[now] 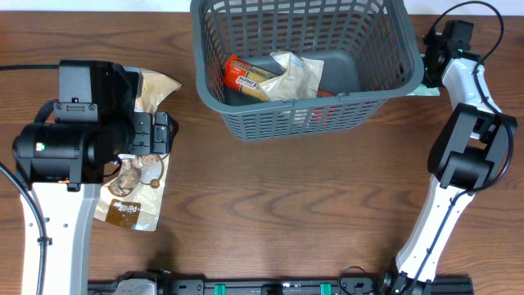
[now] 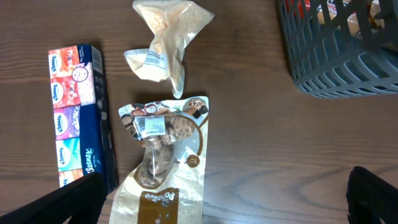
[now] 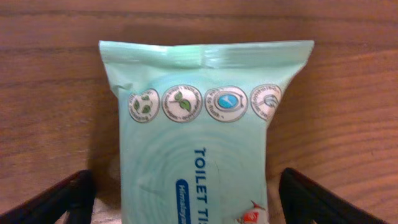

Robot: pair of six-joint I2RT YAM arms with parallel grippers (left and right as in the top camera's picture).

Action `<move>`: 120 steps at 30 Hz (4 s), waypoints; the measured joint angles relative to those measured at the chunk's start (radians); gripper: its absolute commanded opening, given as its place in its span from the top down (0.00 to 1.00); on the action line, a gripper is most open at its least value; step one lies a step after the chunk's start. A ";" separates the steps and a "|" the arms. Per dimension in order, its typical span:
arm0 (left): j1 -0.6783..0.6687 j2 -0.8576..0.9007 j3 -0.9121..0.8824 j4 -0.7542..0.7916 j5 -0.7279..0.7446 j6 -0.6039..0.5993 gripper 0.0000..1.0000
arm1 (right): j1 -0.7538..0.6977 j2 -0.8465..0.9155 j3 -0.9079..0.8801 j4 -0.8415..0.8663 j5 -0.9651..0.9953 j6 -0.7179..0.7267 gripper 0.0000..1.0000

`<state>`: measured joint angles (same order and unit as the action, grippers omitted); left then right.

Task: Pack container
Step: 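Lower the right gripper and grasp the green wipes pack, then lift the wipes pack into the basket and open the right gripper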

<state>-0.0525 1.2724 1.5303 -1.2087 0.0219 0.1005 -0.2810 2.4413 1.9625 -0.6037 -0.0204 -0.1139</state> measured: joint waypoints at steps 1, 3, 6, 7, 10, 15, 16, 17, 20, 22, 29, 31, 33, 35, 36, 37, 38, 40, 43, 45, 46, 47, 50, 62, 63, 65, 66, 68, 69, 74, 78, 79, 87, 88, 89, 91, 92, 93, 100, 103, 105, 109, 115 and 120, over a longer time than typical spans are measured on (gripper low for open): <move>0.000 0.000 0.000 0.000 0.000 -0.001 0.01 | -0.001 0.000 0.000 0.002 -0.006 0.004 0.42; 0.000 0.000 0.000 0.000 0.000 -0.004 0.01 | -0.001 0.002 0.000 0.004 -0.013 0.002 0.52; 0.000 0.000 0.000 0.000 0.000 -0.009 0.01 | -0.001 0.004 0.000 0.010 -0.019 0.002 0.75; 0.000 0.000 0.000 0.000 0.000 -0.011 0.01 | -0.001 0.004 0.000 0.011 -0.021 0.003 0.79; 0.000 0.000 0.000 0.000 0.000 -0.018 0.01 | -0.001 0.004 0.001 0.013 -0.017 0.000 0.90; 0.000 0.000 0.000 0.000 0.000 -0.019 0.01 | -0.001 0.004 0.006 0.009 -0.013 0.004 0.99; 0.000 0.000 0.000 0.000 0.000 -0.019 0.01 | -0.001 0.004 0.006 0.008 -0.013 0.004 0.99; 0.000 0.000 0.000 0.000 0.000 -0.019 0.01 | -0.001 0.004 0.007 0.007 -0.013 0.004 0.99; 0.000 0.000 0.000 0.000 0.000 -0.022 0.01 | -0.001 0.004 0.009 0.002 -0.013 0.005 0.99; 0.000 0.000 0.000 0.000 0.000 -0.022 0.01 | -0.001 0.002 0.010 -0.001 -0.013 0.005 0.99; 0.000 0.000 0.000 0.000 0.000 -0.022 0.01 | -0.001 -0.048 0.021 -0.023 -0.005 0.005 0.99; 0.000 0.000 0.000 0.000 0.000 -0.022 0.02 | -0.001 -0.097 0.045 -0.024 -0.003 0.005 0.99; 0.000 0.000 0.000 0.000 0.000 -0.022 0.01 | -0.001 -0.166 0.079 -0.026 -0.002 0.005 0.99; 0.000 0.000 0.000 0.000 0.000 -0.022 0.01 | -0.001 -0.255 0.120 -0.022 -0.002 0.005 0.99; 0.000 0.000 0.000 0.000 0.000 -0.022 0.01 | -0.001 -0.297 0.135 -0.020 -0.002 0.005 0.99; 0.000 0.000 0.000 0.000 0.000 -0.022 0.01 | -0.001 -0.354 0.154 -0.017 -0.002 0.005 0.99; 0.000 0.000 0.000 0.000 0.000 -0.022 0.01 | -0.001 -0.399 0.167 -0.013 -0.002 0.006 0.99; 0.000 0.000 0.000 0.000 0.000 -0.022 0.01 | -0.001 -0.520 0.192 -0.005 -0.001 0.006 0.99; 0.000 0.000 0.000 0.000 0.000 -0.022 0.01 | 0.005 -0.627 0.205 -0.004 0.001 0.006 0.99; 0.000 0.000 0.000 0.000 0.000 -0.022 0.01 | 0.021 -0.690 0.208 -0.005 -0.009 0.006 0.99; 0.000 0.000 0.000 0.000 0.000 -0.022 0.01 | 0.030 -0.707 0.210 -0.006 -0.019 0.006 0.99; 0.000 0.000 0.000 0.000 0.000 -0.022 0.01 | 0.045 -0.721 0.211 -0.008 -0.037 0.006 0.99; 0.000 0.000 0.000 0.000 0.000 -0.022 0.01 | 0.102 -0.729 0.211 -0.043 -0.093 0.009 0.99; 0.000 0.000 0.000 -0.006 0.000 -0.022 0.01 | 0.417 -0.614 0.202 -0.282 -0.151 -0.026 0.99; 0.000 0.000 0.000 -0.011 0.000 -0.022 0.01 | 0.433 -0.602 0.202 -0.307 -0.150 -0.030 0.99; 0.000 0.000 0.000 -0.018 0.000 -0.022 0.01 | 0.455 -0.572 0.201 -0.359 -0.148 -0.036 0.99; 0.000 0.000 0.000 -0.021 0.000 -0.022 0.01 | 0.459 -0.560 0.201 -0.382 -0.147 -0.039 0.99; 0.000 0.000 0.000 -0.025 0.000 -0.022 0.01 | 0.461 -0.525 0.201 -0.429 -0.143 -0.044 0.99; 0.000 0.000 0.000 -0.026 0.000 -0.022 0.01 | 0.460 -0.507 0.201 -0.451 -0.141 -0.045 0.99; 0.000 0.000 0.000 -0.027 0.000 -0.022 0.01 | 0.460 -0.412 0.201 -0.529 -0.126 -0.051 0.99; 0.000 0.000 0.000 -0.027 0.000 -0.020 0.01 | 0.460 -0.347 0.201 -0.552 -0.118 -0.052 0.98; 0.000 0.000 0.000 -0.027 0.000 -0.018 0.01 | 0.460 -0.336 0.200 -0.553 -0.117 -0.052 0.94; 0.000 0.000 0.000 -0.027 0.000 -0.016 0.01 | 0.460 -0.312 0.200 -0.558 -0.090 -0.058 0.01; 0.000 0.000 0.000 -0.027 0.000 -0.015 0.01 | 0.460 -0.312 0.200 -0.558 -0.083 -0.060 0.01; 0.000 0.000 0.000 -0.026 0.000 -0.014 0.01 | 0.460 -0.312 0.200 -0.558 -0.080 -0.062 0.01; 0.000 0.000 0.000 -0.026 0.000 -0.014 0.01 | 0.460 -0.312 0.200 -0.558 -0.075 -0.061 0.01; 0.000 0.000 0.000 -0.026 0.000 -0.014 0.01 | 0.460 -0.312 0.200 -0.558 -0.073 -0.061 0.01; 0.000 0.000 0.000 -0.025 0.000 -0.014 0.01 | 0.460 -0.313 0.200 -0.558 -0.072 -0.062 0.01; 0.049 0.000 0.000 0.011 -0.010 -0.017 0.01 | 0.460 -0.378 0.216 -0.564 -0.056 -0.062 0.01; 0.134 0.000 0.000 0.013 -0.014 -0.018 0.01 | 0.460 -0.478 0.240 -0.563 -0.032 -0.062 0.01; 0.201 0.000 0.000 0.013 -0.022 -0.018 0.01 | 0.457 -0.574 0.259 -0.562 -0.009 -0.062 0.01; 0.344 0.000 0.000 0.023 -0.026 -0.018 0.01 | 0.447 -0.766 0.292 -0.579 0.042 -0.063 0.01; 0.528 0.000 -0.001 0.139 -0.029 0.009 0.01 | 0.401 -0.944 0.314 -0.636 0.099 -0.077 0.01; 0.623 0.031 -0.024 0.325 -0.029 0.130 0.01 | 0.359 -0.969 0.312 -0.718 0.121 -0.102 0.01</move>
<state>0.5701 1.3029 1.5063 -0.8837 -0.0074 0.2302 0.0780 1.4723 2.2742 -1.3216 0.1009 -0.2157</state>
